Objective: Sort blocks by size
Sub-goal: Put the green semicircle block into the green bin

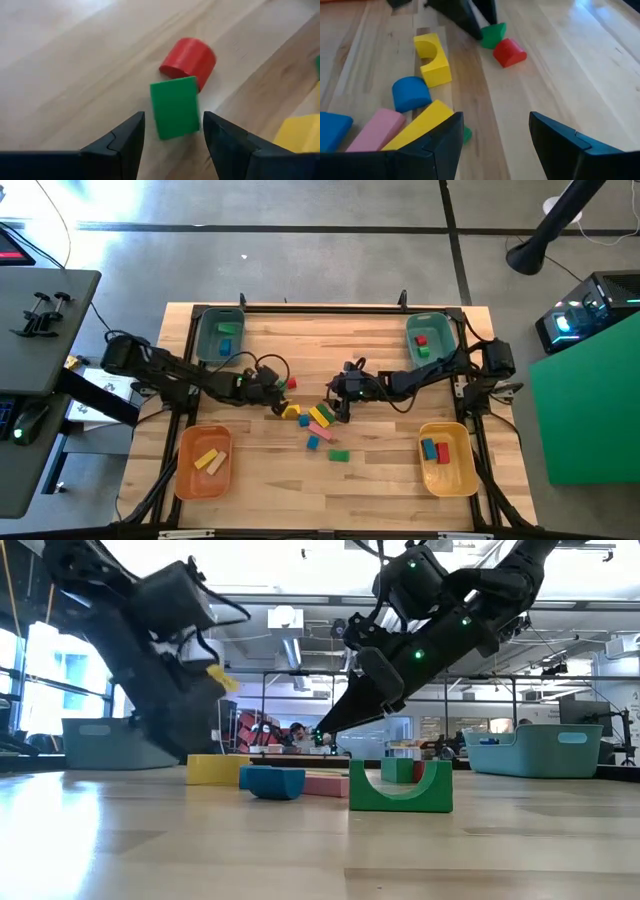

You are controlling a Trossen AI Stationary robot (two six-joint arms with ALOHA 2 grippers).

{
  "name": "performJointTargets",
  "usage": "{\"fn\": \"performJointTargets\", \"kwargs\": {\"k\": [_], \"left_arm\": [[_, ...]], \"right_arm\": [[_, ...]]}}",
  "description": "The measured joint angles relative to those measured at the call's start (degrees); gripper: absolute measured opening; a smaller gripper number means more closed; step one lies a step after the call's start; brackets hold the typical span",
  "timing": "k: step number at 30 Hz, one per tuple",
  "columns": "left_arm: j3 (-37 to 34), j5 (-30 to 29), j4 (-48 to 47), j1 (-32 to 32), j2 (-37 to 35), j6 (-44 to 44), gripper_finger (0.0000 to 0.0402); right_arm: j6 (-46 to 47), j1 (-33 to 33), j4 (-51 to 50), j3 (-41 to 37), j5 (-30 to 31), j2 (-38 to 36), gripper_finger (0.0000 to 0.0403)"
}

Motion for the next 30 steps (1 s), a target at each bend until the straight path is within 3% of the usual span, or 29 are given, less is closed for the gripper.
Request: {"fn": "performJointTargets", "kwargs": {"k": [7, 13, 17, 24, 30], "left_arm": [[0.15, -0.45, 4.16, 0.34, 5.51, 0.15, 0.0165], [0.13, -2.10, 4.84, 0.32, 5.49, 0.50, 0.0108], [-0.02, -2.16, 6.14, -0.42, 5.16, 1.82, 0.0099], [-0.09, -1.58, 17.58, -3.05, 3.08, 14.51, 0.0099], [-0.02, 1.48, 33.48, -3.29, 3.12, 32.25, 0.0099]], "right_arm": [[-0.21, -0.20, 0.43, 0.00, 0.05, 0.00, 0.0222], [-3.07, -0.74, 1.68, 0.00, 0.04, -0.01, 0.0222], [-4.45, -2.36, 2.82, 0.00, -1.67, -0.02, 0.0222], [-1.37, -4.45, 6.10, 0.00, -4.16, -0.02, 0.0222], [-6.56, -3.78, 7.94, 0.00, -16.33, -0.02, 0.0222]]}}
